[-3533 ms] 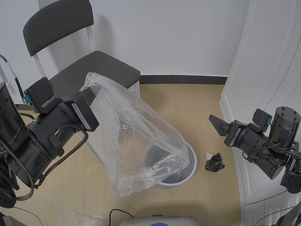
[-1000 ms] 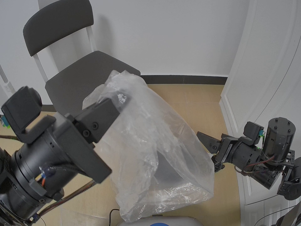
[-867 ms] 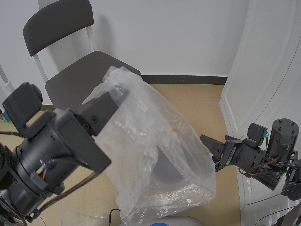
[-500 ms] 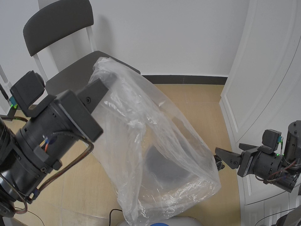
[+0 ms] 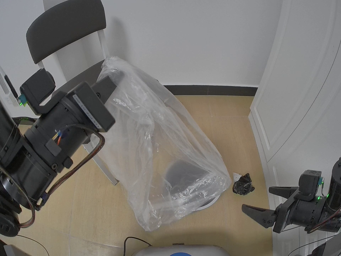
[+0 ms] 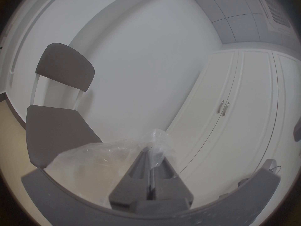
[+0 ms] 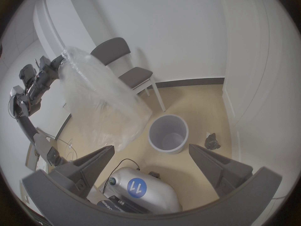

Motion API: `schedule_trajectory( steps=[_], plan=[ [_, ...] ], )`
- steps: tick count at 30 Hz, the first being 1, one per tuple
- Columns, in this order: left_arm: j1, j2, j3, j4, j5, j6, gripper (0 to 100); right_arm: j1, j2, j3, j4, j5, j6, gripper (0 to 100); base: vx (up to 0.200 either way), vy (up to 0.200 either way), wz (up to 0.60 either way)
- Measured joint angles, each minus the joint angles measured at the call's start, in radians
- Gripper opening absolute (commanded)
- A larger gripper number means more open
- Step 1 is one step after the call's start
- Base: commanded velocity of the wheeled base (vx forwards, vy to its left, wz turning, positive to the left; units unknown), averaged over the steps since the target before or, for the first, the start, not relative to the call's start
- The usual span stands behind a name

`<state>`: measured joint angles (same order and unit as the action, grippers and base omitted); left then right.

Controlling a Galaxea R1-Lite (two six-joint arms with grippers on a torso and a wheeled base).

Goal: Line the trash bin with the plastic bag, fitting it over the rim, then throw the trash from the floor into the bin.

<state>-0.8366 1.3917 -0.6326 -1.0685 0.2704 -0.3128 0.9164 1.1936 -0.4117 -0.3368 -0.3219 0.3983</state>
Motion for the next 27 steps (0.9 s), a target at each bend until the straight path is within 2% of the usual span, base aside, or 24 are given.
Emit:
schedule_trajectory(
  steps=[7,15,20,27],
  plan=[
    [-0.014,0.0,-0.015,0.0,0.002,-0.019,0,0.064,0.111,0.0,-0.084,0.005,0.027,100,0.0,0.0,0.0],
    [-0.026,-0.008,-0.02,-0.001,0.004,-0.024,0,0.084,0.303,-0.021,-0.39,0.001,0.034,100,0.0,0.0,0.0],
    [-0.034,-0.017,-0.019,-0.001,0.005,-0.026,0,0.039,0.395,-0.031,-0.543,0.002,0.03,100,0.0,0.0,0.0],
    [-0.043,-0.031,-0.016,-0.001,0.006,-0.026,0,-0.044,0.453,-0.043,-0.559,0.003,0.016,100,0.0,0.0,0.0]
  ],
)
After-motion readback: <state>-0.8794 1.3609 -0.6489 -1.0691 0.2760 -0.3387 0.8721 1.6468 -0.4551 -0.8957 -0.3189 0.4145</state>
